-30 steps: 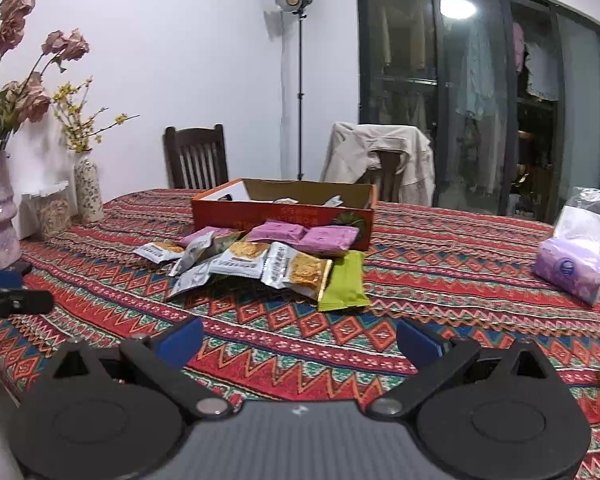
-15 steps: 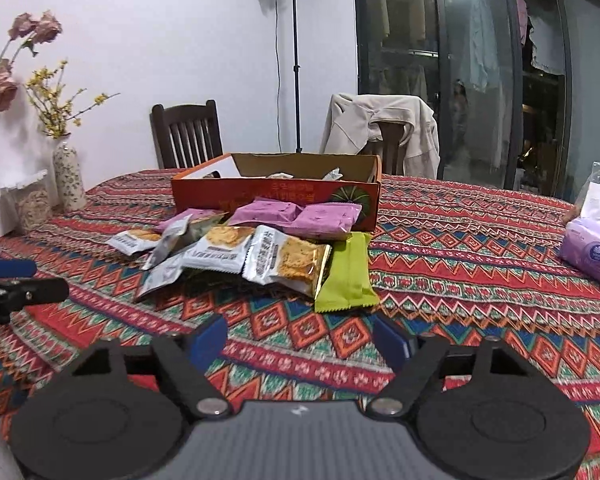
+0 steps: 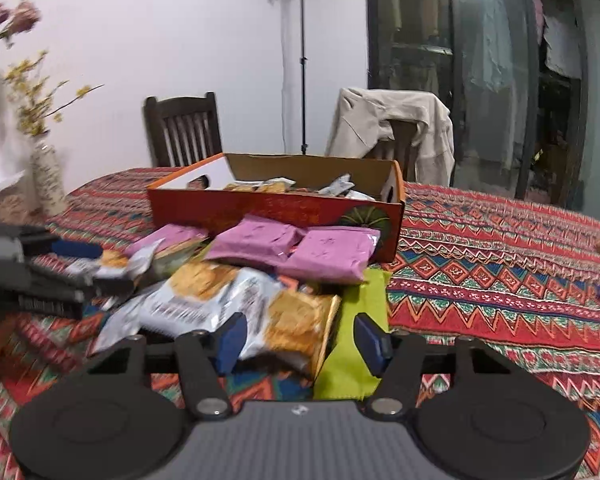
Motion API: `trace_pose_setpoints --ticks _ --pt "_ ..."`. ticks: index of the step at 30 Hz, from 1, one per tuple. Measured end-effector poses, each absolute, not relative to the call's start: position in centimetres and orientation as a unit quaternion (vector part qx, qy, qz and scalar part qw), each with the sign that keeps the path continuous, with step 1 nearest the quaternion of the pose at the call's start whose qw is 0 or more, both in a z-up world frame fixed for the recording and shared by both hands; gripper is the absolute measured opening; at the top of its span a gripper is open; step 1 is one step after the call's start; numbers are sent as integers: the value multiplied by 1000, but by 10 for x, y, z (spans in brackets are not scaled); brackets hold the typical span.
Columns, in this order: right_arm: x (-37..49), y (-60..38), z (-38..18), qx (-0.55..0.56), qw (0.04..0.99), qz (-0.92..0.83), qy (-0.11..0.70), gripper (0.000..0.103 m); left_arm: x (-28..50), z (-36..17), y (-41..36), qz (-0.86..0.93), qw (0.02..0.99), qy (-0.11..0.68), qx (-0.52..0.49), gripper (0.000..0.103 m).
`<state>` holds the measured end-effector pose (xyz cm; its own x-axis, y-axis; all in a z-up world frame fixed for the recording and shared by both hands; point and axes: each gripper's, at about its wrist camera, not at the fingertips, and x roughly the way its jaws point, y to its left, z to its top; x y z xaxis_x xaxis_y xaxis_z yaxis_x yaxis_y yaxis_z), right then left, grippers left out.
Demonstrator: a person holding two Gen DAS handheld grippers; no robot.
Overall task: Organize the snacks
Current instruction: 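Grasp a white packet with the left tool while the right grasps a gold packet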
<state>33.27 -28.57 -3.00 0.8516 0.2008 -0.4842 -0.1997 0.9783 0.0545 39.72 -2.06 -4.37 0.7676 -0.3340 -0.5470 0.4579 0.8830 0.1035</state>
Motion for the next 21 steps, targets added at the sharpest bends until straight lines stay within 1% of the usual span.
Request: trace_pose_setpoints --ticks 3,4,5,6,7,9,10,11,12,13,14,15,19,21 --pt "347 -285 -31 -6 959 131 252 57 414 -45 -12 -240 927 278 79 80" --pt "349 -285 -30 -14 958 141 251 57 420 -48 -7 -255 921 289 54 80" --pt "350 -285 -29 -24 956 152 249 59 425 -50 -3 -263 916 301 33 79" --pt "350 -286 -28 -36 955 164 244 61 428 -52 2 -270 912 310 12 74" --pt "349 -286 -28 -48 953 175 243 63 429 -51 6 -273 911 310 -3 62" --pt "346 -284 -29 -100 943 198 248 64 427 -50 10 -278 911 304 -15 51" --pt "345 -281 -31 -132 937 207 250 66 425 -50 10 -279 911 302 -15 45" --pt "343 -278 -34 -170 928 215 252 68 423 -49 9 -277 913 301 -11 43" --pt "341 -273 -38 -202 921 219 250 70 420 -47 7 -277 914 296 -7 39" --pt "341 -269 -42 -235 914 221 246 75 417 -45 6 -279 915 290 -5 38" --pt "342 -265 -47 -263 908 220 240 77 414 -42 6 -283 916 284 -8 37" --pt "344 -261 -51 -285 905 218 230 77 411 -40 6 -284 917 280 -13 37" --pt "361 -258 -55 -307 898 236 208 75 388 -25 10 -273 925 263 -34 36" --pt "370 -258 -54 -303 894 253 213 69 373 -17 15 -262 930 254 -47 36"
